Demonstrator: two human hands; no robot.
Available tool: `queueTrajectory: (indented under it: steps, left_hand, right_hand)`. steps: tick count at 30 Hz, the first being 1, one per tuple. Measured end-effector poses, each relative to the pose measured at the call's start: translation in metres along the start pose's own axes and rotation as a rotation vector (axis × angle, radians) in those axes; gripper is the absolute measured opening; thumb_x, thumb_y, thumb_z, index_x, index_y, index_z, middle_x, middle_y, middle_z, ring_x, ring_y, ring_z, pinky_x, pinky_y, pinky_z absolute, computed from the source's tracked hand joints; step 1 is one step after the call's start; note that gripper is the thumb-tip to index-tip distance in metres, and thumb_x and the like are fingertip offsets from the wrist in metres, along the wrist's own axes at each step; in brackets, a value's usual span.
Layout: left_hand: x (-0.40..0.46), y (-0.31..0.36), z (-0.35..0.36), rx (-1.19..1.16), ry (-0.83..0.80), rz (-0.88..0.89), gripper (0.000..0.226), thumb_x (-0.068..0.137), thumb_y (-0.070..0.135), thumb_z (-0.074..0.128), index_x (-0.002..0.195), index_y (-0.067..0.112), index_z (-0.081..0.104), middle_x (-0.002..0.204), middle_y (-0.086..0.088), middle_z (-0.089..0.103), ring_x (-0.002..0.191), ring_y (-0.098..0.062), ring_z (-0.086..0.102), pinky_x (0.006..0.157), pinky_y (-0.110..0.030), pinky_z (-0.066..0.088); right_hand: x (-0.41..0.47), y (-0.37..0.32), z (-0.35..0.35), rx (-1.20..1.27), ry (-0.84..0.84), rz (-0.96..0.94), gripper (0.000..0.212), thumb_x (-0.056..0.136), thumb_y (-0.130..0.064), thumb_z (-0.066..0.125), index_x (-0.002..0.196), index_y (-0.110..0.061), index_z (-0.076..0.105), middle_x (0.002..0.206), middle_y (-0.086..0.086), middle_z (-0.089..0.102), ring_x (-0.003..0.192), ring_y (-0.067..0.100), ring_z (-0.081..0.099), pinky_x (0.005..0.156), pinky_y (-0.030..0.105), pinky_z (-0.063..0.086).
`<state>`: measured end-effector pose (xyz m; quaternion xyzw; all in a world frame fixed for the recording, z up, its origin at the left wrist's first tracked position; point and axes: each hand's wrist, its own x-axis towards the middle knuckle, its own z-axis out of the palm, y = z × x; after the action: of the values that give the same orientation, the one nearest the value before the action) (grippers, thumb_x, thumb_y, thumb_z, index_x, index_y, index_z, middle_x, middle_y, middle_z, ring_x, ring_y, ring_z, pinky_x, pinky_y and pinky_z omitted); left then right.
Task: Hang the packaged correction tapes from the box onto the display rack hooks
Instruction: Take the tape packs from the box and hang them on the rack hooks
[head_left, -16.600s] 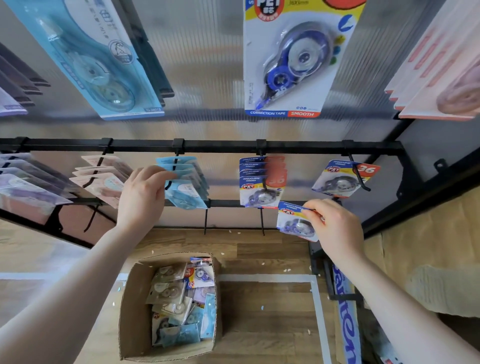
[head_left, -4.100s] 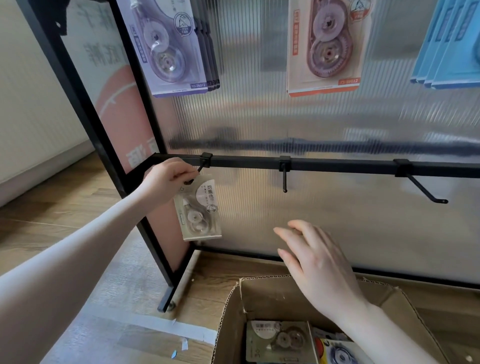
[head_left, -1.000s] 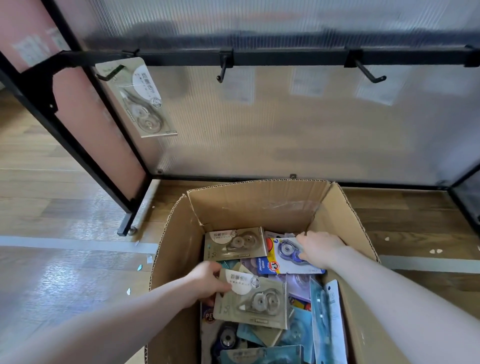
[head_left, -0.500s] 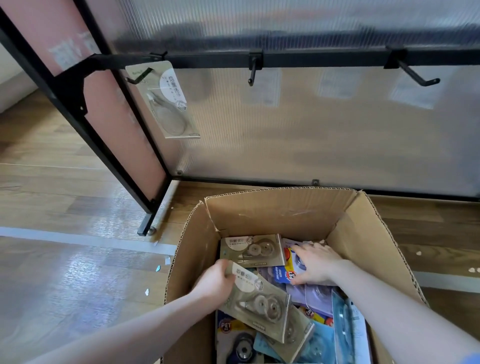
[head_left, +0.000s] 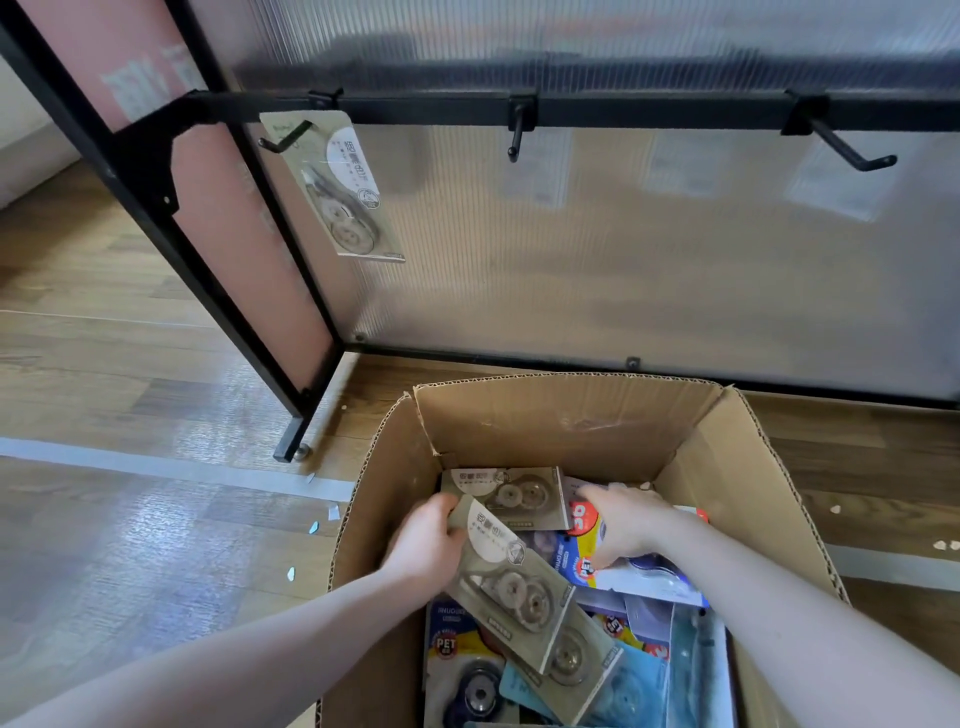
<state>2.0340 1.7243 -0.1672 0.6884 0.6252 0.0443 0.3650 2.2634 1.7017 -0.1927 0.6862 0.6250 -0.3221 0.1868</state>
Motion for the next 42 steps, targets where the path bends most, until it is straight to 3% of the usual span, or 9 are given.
queueTrajectory:
  steps: [5, 10, 15, 19, 27, 32, 35, 38, 42]
  left_hand:
    - [0.000, 0.000, -0.003, -0.005, 0.015, 0.009, 0.035, 0.092, 0.014, 0.048, 0.127, 0.014, 0.050, 0.124, -0.005, 0.054, 0.113, -0.018, 0.050, 0.088, -0.022, 0.040]
    - [-0.002, 0.001, -0.005, -0.032, 0.039, 0.050, 0.033, 0.092, 0.014, 0.051, 0.125, 0.015, 0.054, 0.121, -0.002, 0.057, 0.099, -0.010, 0.051, 0.079, -0.018, 0.040]
    - [-0.005, 0.007, -0.013, -0.065, 0.071, 0.101, 0.031, 0.089, 0.015, 0.058, 0.120, 0.017, 0.059, 0.115, 0.002, 0.060, 0.094, -0.007, 0.051, 0.067, -0.012, 0.042]
    - [-0.005, 0.014, -0.025, -0.031, 0.101, 0.140, 0.021, 0.087, 0.017, 0.062, 0.107, 0.019, 0.067, 0.100, 0.007, 0.061, 0.088, -0.006, 0.054, 0.058, -0.005, 0.036]
    - [-0.007, 0.043, -0.051, -0.096, 0.191, 0.202, 0.012, 0.080, 0.017, 0.068, 0.088, 0.023, 0.074, 0.082, 0.012, 0.065, 0.079, -0.003, 0.057, 0.067, -0.016, 0.043]
    - [-0.011, 0.056, -0.062, -0.112, 0.226, 0.255, 0.010, 0.078, 0.018, 0.070, 0.085, 0.022, 0.074, 0.078, 0.010, 0.067, 0.075, -0.006, 0.057, 0.063, -0.014, 0.043]
    - [-0.016, 0.066, -0.072, -0.095, 0.251, 0.304, 0.008, 0.079, 0.018, 0.070, 0.086, 0.020, 0.074, 0.077, 0.008, 0.066, 0.078, -0.011, 0.059, 0.071, -0.024, 0.047]
    - [-0.019, 0.075, -0.084, -0.119, 0.295, 0.363, 0.007, 0.078, 0.015, 0.071, 0.083, 0.018, 0.074, 0.068, 0.016, 0.059, 0.069, -0.002, 0.053, 0.070, -0.024, 0.044]
    - [-0.018, 0.084, -0.103, -0.167, 0.338, 0.403, 0.004, 0.076, 0.017, 0.073, 0.080, 0.018, 0.075, 0.072, 0.010, 0.067, 0.071, -0.007, 0.060, 0.070, -0.027, 0.048]
  right_hand:
    - [0.001, -0.002, -0.003, 0.007, 0.065, -0.005, 0.088, 0.067, -0.018, 0.065, 0.138, -0.045, 0.021, 0.121, 0.006, 0.043, 0.114, 0.031, 0.047, 0.093, 0.038, 0.038]
    - [-0.004, -0.008, -0.017, 0.023, 0.357, -0.062, 0.044, 0.087, -0.030, 0.058, 0.125, -0.037, 0.038, 0.113, 0.002, 0.055, 0.105, 0.027, 0.054, 0.081, 0.035, 0.038]
    - [-0.015, -0.001, -0.032, 0.082, 0.490, -0.096, 0.044, 0.089, -0.022, 0.056, 0.127, -0.034, 0.039, 0.119, 0.000, 0.056, 0.107, 0.028, 0.054, 0.083, 0.036, 0.045]
    - [-0.026, 0.001, -0.041, 0.104, 0.561, -0.109, 0.024, 0.089, -0.019, 0.052, 0.109, -0.029, 0.043, 0.110, -0.001, 0.059, 0.096, 0.029, 0.055, 0.074, 0.037, 0.046]
    - [-0.049, -0.011, -0.068, 0.162, 0.656, -0.060, 0.040, 0.087, -0.012, 0.048, 0.123, -0.029, 0.045, 0.120, -0.001, 0.059, 0.106, 0.027, 0.055, 0.074, 0.032, 0.038]
    - [-0.063, -0.018, -0.080, 0.145, 0.762, -0.030, 0.022, 0.090, -0.020, 0.049, 0.110, -0.024, 0.058, 0.109, 0.003, 0.063, 0.099, 0.029, 0.057, 0.073, 0.033, 0.045]
    - [-0.072, -0.022, -0.087, 0.208, 0.843, -0.043, 0.021, 0.095, -0.026, 0.044, 0.107, -0.024, 0.061, 0.102, 0.003, 0.062, 0.096, 0.027, 0.056, 0.064, 0.030, 0.036]
    - [-0.084, -0.027, -0.094, 0.293, 0.927, -0.067, 0.019, 0.094, -0.031, 0.048, 0.099, -0.023, 0.065, 0.095, 0.000, 0.061, 0.088, 0.022, 0.055, 0.057, 0.028, 0.029]
    - [-0.098, -0.034, -0.105, 0.384, 1.027, -0.135, 0.016, 0.092, -0.025, 0.055, 0.099, -0.023, 0.069, 0.096, -0.002, 0.066, 0.086, 0.021, 0.057, 0.062, 0.029, 0.039]
